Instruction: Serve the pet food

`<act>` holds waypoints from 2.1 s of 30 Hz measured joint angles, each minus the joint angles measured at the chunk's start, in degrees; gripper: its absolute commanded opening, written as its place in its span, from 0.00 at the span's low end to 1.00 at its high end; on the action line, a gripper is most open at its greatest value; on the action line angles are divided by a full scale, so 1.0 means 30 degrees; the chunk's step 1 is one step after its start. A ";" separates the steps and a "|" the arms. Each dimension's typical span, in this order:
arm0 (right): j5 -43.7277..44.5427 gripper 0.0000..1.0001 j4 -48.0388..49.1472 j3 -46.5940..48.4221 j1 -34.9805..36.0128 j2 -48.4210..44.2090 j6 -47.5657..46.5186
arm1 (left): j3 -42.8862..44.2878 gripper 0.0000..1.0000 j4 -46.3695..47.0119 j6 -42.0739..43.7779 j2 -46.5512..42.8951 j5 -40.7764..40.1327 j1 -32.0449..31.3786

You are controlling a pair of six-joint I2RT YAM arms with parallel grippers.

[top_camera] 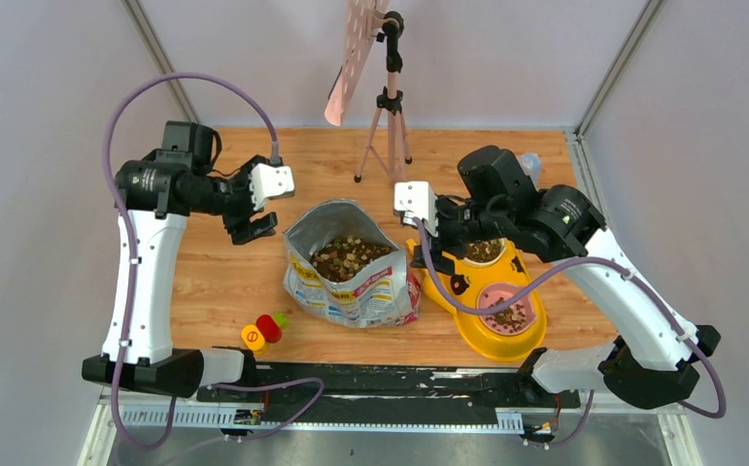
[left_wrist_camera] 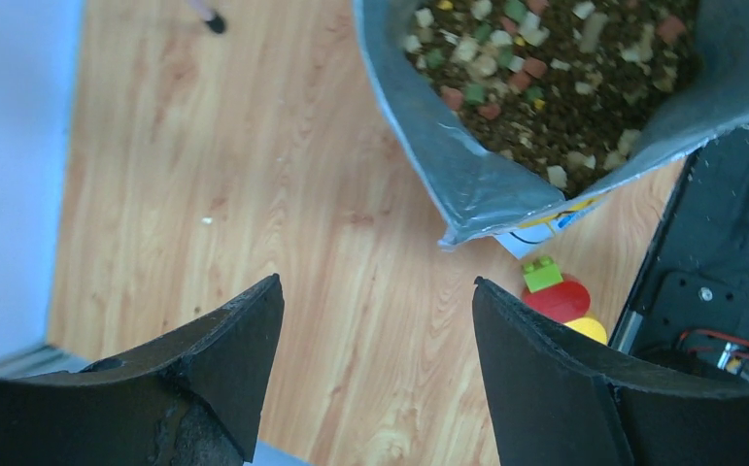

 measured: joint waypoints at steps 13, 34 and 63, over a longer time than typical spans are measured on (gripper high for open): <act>-0.0838 0.67 0.0583 -0.2222 -0.0189 0.1712 0.0743 | -0.3242 0.76 -0.0597 0.4342 0.0415 0.1800 -0.0248; -0.2302 0.00 0.0423 -0.1785 -0.2375 0.2659 0.0940 | -0.5129 0.00 0.0379 0.3497 -0.0204 0.2594 0.0291; -0.4940 0.55 0.2426 -0.3213 -0.4211 0.1399 0.1807 | -0.6710 0.81 0.3730 0.2535 -0.3053 0.6324 0.2382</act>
